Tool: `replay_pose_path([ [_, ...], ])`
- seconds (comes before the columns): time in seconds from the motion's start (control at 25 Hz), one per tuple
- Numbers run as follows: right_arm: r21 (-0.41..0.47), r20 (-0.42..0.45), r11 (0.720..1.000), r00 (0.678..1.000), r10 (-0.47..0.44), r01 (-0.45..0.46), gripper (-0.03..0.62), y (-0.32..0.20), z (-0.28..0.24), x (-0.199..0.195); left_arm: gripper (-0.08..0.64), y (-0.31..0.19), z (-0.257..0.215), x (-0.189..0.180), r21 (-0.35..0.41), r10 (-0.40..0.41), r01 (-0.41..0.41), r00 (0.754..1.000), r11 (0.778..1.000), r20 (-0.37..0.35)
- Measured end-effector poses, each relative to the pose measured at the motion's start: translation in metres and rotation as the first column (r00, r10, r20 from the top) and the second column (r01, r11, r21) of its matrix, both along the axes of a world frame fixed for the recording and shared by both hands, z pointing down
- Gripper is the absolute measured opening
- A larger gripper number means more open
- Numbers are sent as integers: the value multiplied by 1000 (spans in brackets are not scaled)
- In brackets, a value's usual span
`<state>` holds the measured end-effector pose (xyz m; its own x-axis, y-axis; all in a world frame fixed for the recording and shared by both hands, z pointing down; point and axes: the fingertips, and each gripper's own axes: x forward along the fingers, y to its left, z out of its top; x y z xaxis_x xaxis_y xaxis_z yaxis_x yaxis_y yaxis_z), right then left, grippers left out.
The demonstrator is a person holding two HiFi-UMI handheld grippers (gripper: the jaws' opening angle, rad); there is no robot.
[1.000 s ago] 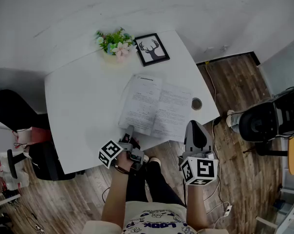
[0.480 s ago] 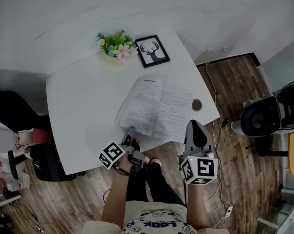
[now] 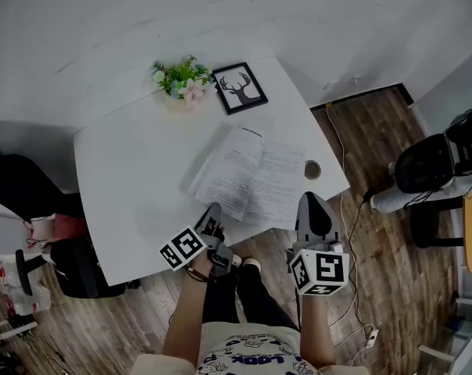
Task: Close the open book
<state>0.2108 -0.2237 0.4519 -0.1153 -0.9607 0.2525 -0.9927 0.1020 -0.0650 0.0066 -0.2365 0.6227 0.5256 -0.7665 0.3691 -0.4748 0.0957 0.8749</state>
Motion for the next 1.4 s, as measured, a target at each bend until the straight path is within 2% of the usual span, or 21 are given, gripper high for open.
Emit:
replay_pose_path([
  [0.32, 4, -2, 999, 999, 49, -49, 28, 9, -2, 15, 41, -3, -11, 26, 45, 117, -120, 990, 992, 75],
  [0.56, 8, -2, 995, 995, 97, -97, 28, 18, -5, 31, 41, -1, -17, 53, 66, 214, -222, 970, 973, 116],
  [0.96, 6, 3, 984, 984, 177, -177, 28, 38, -4, 58, 41, 9, -14, 81, 65, 315, -329, 934, 942, 170],
  [1.08, 3, 5, 979, 979, 204, -204, 28, 45, -2, 67, 41, 15, -11, 93, 68, 365, -387, 906, 920, 214],
  [1.4, -7, 5, 963, 963, 269, -269, 28, 65, 2, 89, 41, 37, -3, 130, 52, 498, -545, 798, 837, 340],
])
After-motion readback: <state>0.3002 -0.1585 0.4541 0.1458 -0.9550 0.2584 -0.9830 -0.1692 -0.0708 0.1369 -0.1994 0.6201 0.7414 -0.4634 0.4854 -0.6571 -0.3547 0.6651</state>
